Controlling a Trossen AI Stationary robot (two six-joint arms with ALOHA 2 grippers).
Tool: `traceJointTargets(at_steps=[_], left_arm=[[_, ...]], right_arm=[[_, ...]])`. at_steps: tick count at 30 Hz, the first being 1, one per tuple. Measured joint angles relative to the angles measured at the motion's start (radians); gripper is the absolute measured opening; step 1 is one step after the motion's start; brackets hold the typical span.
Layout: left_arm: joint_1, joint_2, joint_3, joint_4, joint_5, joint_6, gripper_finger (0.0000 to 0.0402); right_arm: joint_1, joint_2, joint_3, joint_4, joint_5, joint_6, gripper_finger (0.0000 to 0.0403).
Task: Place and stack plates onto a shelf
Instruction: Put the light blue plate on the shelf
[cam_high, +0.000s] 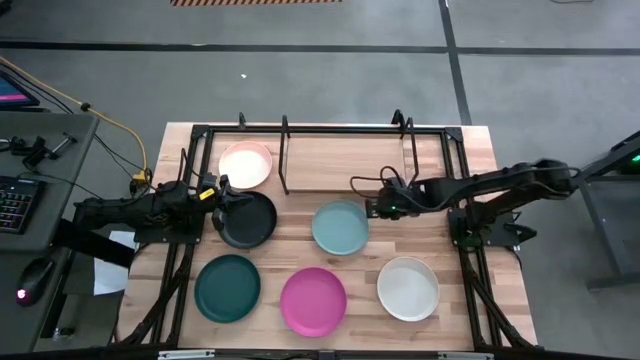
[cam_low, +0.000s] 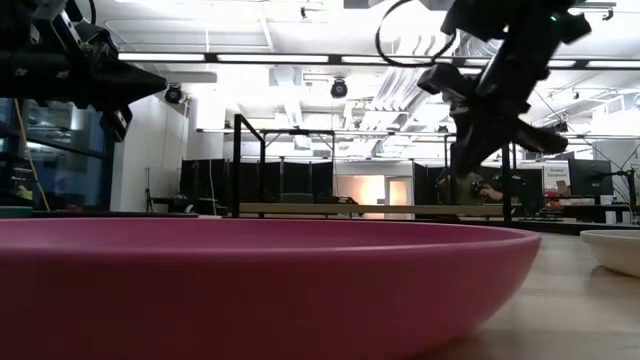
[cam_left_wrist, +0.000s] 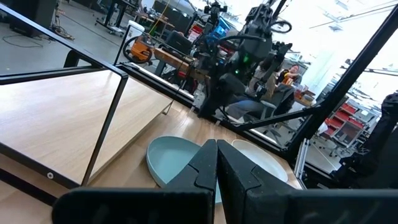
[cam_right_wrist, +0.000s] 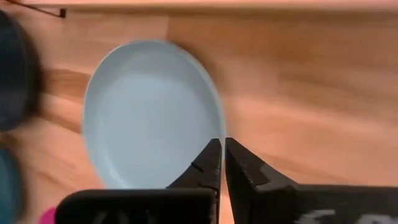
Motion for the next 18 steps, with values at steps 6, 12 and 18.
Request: traceJointTargets(at_steps=[6, 12, 18], left_arm=[[0.0, 0.0, 0.0, 0.0, 0.0, 0.0, 0.0001], [0.0, 0.0, 0.0, 0.0, 0.0, 0.0, 0.0001], [0.0, 0.0, 0.0, 0.0, 0.0, 0.0, 0.0001]], right_arm=[[0.03, 0.072, -0.063, 0.15, -0.003, 0.041, 0.0046], [0.029, 0.162, -0.013, 0.163, -0.006, 0.01, 0.0126], [0.029, 0.279, 0.052, 0.108, -0.01, -0.054, 0.0166]])
